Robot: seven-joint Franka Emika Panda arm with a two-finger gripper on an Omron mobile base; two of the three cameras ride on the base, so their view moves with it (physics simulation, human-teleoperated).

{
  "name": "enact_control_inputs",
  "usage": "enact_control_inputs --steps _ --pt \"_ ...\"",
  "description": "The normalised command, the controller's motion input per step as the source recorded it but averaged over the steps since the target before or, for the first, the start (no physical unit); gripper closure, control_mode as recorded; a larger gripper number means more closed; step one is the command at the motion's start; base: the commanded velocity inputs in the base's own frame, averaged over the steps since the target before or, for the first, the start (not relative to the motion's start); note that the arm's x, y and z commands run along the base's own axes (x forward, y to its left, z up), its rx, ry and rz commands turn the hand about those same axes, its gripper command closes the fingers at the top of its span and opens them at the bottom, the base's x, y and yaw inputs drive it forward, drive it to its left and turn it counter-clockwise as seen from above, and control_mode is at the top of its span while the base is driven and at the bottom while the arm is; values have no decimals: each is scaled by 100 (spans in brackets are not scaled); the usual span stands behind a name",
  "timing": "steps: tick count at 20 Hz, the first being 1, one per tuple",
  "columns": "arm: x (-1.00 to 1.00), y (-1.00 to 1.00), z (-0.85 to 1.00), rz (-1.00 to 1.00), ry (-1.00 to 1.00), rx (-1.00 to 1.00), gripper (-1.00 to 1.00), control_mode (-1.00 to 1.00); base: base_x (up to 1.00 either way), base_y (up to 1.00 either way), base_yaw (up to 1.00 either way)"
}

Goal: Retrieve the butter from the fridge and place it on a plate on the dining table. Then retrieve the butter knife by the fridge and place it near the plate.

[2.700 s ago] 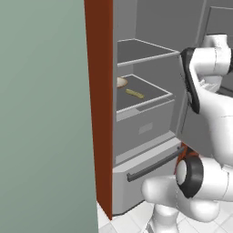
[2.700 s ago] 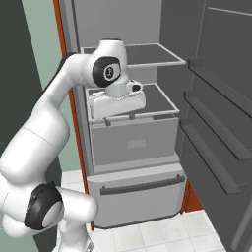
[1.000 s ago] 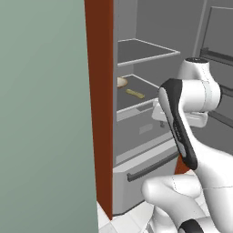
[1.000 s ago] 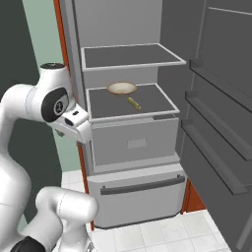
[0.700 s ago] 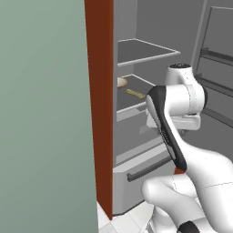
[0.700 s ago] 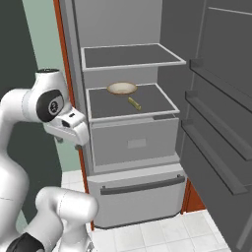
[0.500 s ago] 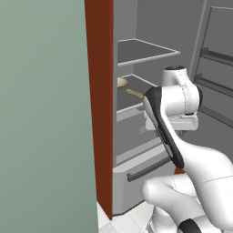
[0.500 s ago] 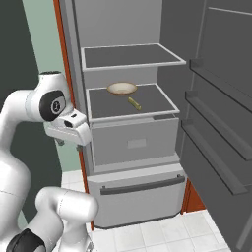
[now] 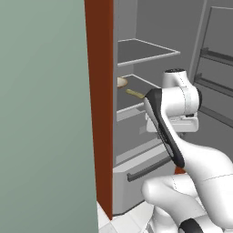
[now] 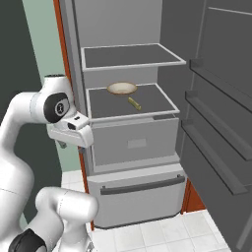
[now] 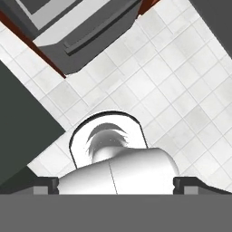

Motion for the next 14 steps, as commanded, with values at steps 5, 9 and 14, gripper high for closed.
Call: enact_control_inputs --steps 5,9,14 --pt "2 0 0 1 0 0 -100 100 10 -18 9" --pt "0 0 0 0 0 0 -100 100 32 -57 28" --pt "0 0 0 0 0 0 -100 100 29 -63 46"
